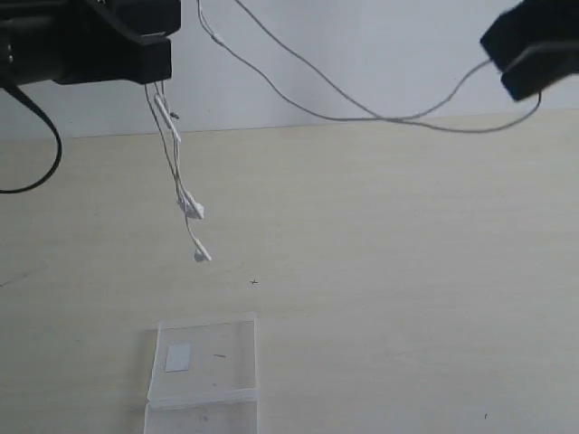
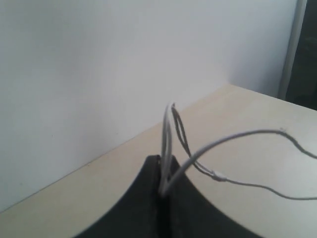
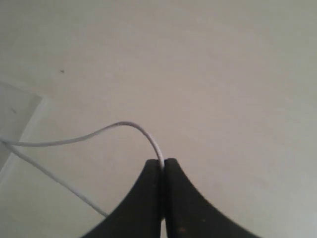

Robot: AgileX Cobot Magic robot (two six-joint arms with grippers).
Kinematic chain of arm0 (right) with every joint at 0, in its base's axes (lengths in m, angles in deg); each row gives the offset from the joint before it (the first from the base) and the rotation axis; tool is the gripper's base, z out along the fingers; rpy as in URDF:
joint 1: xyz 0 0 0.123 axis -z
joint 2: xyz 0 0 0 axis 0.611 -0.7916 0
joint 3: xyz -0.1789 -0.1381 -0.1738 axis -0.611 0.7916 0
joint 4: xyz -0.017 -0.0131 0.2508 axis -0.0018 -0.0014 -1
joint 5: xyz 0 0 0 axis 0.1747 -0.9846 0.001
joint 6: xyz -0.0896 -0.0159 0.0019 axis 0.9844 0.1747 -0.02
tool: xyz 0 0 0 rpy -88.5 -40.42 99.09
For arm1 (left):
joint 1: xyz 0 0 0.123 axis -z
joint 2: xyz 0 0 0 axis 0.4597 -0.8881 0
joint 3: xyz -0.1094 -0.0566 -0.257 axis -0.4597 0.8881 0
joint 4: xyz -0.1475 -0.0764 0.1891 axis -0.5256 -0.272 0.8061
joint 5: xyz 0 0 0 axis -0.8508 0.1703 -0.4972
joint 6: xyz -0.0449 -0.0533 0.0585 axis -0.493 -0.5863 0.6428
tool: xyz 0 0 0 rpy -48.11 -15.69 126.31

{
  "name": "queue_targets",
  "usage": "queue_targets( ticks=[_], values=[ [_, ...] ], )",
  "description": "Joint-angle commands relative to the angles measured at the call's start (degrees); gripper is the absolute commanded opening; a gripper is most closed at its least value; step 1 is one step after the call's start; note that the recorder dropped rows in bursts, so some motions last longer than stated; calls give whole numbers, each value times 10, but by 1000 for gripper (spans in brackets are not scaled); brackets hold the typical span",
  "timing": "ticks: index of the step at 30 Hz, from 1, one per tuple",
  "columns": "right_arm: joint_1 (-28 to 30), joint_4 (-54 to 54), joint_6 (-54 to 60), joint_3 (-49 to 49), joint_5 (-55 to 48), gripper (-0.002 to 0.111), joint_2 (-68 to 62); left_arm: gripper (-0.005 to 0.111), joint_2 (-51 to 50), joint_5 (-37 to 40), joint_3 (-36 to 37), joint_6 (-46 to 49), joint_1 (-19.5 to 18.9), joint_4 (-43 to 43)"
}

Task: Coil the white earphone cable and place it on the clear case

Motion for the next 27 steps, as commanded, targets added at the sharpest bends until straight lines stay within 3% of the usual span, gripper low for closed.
queue_targets(
  ticks=[1,13,17,22,24,27],
  values=[
    [-1,-41,16,65,30,0,-8,0,17,5,13,-5,-2,5],
    [-1,-293,249,192,244,2,-32,0,48,17,13,-18,-2,5],
    [-1,-376,298,196,237,22,-49,0,54,35,13,-18,-2,5],
    [-1,-402,309,196,234,52,-55,0,58,82,13,-18,-2,5],
    [-1,-402,311,196,235,60,-52,0,59,100,13,-4,-2,5],
    [-1,-419,317,196,232,63,-52,0,59,123,13,3,-2,5]
  ],
)
